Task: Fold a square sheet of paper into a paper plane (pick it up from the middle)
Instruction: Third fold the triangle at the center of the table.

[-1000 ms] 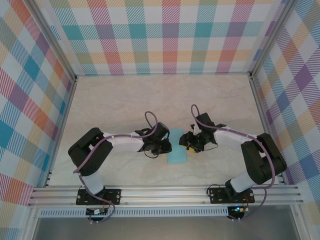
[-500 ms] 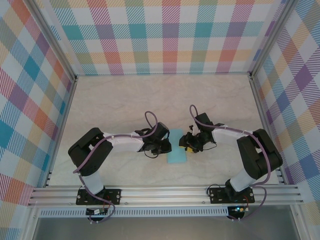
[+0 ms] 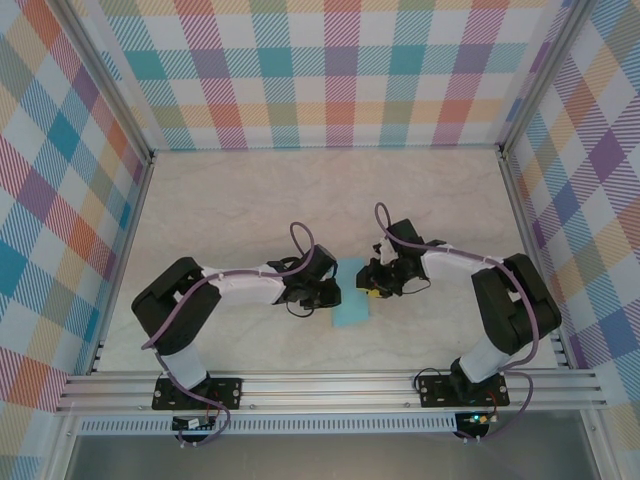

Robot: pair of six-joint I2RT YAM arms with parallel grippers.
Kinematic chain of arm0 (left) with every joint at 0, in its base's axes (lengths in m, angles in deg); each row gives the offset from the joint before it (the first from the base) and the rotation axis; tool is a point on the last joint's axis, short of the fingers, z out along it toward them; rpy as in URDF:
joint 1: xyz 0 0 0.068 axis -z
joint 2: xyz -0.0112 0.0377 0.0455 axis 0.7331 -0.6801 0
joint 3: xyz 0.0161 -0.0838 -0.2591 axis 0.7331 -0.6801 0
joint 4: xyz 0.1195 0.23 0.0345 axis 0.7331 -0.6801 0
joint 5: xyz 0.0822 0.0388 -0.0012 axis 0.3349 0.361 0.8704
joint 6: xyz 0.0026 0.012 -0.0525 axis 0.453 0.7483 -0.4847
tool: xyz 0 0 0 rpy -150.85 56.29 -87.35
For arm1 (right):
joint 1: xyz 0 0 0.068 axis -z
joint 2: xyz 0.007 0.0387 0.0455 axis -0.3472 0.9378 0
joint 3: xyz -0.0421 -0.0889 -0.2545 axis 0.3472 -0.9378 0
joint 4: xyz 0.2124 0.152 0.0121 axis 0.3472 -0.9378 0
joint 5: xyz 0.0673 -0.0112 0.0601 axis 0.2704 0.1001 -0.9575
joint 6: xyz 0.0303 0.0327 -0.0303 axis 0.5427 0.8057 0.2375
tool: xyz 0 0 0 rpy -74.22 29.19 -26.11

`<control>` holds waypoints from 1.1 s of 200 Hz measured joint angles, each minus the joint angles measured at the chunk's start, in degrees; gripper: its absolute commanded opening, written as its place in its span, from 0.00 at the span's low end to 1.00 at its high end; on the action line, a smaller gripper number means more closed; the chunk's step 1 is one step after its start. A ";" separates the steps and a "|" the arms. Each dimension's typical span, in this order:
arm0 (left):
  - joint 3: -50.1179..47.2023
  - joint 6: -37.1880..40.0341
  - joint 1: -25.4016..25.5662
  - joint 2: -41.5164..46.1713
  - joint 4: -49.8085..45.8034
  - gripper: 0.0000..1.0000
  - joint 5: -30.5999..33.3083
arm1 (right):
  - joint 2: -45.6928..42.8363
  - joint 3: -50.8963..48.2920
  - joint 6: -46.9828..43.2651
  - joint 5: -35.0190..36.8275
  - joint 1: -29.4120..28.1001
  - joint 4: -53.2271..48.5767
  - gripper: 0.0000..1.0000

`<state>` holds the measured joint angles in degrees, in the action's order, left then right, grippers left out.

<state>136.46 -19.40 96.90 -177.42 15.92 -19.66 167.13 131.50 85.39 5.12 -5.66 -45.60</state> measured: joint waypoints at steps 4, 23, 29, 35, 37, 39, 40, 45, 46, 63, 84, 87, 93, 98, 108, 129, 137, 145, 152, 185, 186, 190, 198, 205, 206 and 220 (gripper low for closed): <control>-0.20 0.48 0.00 0.50 -0.09 0.21 0.00 | 0.28 0.22 -0.24 -0.04 0.00 -0.11 0.24; -1.25 1.75 0.04 2.99 -0.07 0.27 0.00 | 1.79 1.18 -1.16 -0.42 0.02 -0.63 0.16; -1.66 2.36 0.11 4.04 -0.07 0.28 0.00 | 2.25 1.44 -1.29 -0.55 0.00 -0.83 0.13; -2.01 2.82 0.22 5.01 -0.09 0.30 0.02 | 2.56 1.62 -1.29 -0.79 0.00 -0.90 0.10; -2.12 3.39 0.31 5.38 -0.11 0.31 0.02 | 2.64 1.68 -1.44 -0.87 0.00 -0.94 0.09; -2.23 3.56 0.42 5.73 -0.11 0.31 0.04 | 2.71 1.70 -1.36 -0.90 0.00 -0.96 0.09; -2.29 3.56 0.44 5.95 -0.09 0.31 0.09 | 2.75 1.75 -1.22 -0.94 0.00 -1.01 0.09; -2.45 4.46 0.76 6.78 -0.15 0.34 0.11 | 2.91 1.90 -1.40 -1.20 0.00 -1.16 0.09; -2.49 4.44 0.83 6.97 -0.15 0.35 0.15 | 2.93 1.95 -1.25 -1.22 0.00 -1.16 0.09; -2.60 7.50 2.93 9.68 -0.87 0.46 1.22 | 3.17 2.56 -1.18 -1.97 0.00 -1.29 0.08; -2.60 11.15 7.58 12.55 -1.90 0.55 4.37 | 3.19 3.15 -0.52 -2.86 0.00 -1.31 0.09; -2.58 11.19 8.28 12.83 -2.14 0.56 5.07 | 3.19 3.21 -0.46 -2.97 0.00 -1.33 0.09; -2.58 12.48 10.05 13.42 -2.62 0.59 6.47 | 3.19 3.32 -0.13 -3.08 0.00 -1.31 0.09; -2.56 13.49 11.47 13.73 -2.97 0.62 7.67 | 3.19 3.37 -0.02 -3.17 0.00 -1.31 0.09; -2.49 14.69 14.23 13.88 -3.65 0.65 10.05 | 3.19 3.37 0.28 -3.26 0.00 -1.31 0.09; -2.12 17.22 18.45 13.51 -5.42 0.68 14.43 | 3.23 3.39 0.48 -3.72 0.00 -1.33 0.09; -1.53 17.99 19.69 12.90 -5.95 0.69 16.15 | 3.30 3.39 0.55 -3.87 0.00 -1.31 0.10; -0.57 18.78 20.94 11.87 -6.43 0.70 18.16 | 3.39 3.39 0.59 -4.04 0.00 -1.31 0.10; 0.63 19.28 21.97 10.67 -7.19 0.71 19.85 | 3.43 3.41 0.72 -4.17 0.00 -1.31 0.10; 6.58 20.74 25.70 3.87 -9.44 0.72 26.84 | 3.91 3.69 0.76 -4.57 0.00 -1.29 0.10; 6.69 20.74 25.75 3.74 -9.55 0.72 27.02 | 3.93 3.69 0.76 -4.59 0.00 -1.31 0.10; 7.37 20.81 26.05 2.99 -10.03 0.72 27.82 | 4.00 3.69 0.76 -4.66 0.00 -1.31 0.10; 8.33 20.85 26.56 1.77 -10.71 0.72 29.66 | 4.13 3.69 0.79 -4.72 0.00 -1.31 0.10; 8.90 20.83 26.82 1.11 -11.32 0.72 31.12 | 4.15 3.69 0.76 -4.72 0.00 -1.33 0.10; 8.94 20.81 26.86 1.05 -11.37 0.72 31.28 | 4.15 3.69 0.76 -4.70 0.00 -1.33 0.10; 9.27 20.50 27.10 0.66 -12.22 0.71 34.01 | 4.15 3.69 0.76 -4.72 0.00 -1.29 0.10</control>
<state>145.72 1.11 124.01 -176.76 3.70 14.35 171.28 135.19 86.16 0.40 -5.66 -46.89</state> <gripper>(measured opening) 0.715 0.100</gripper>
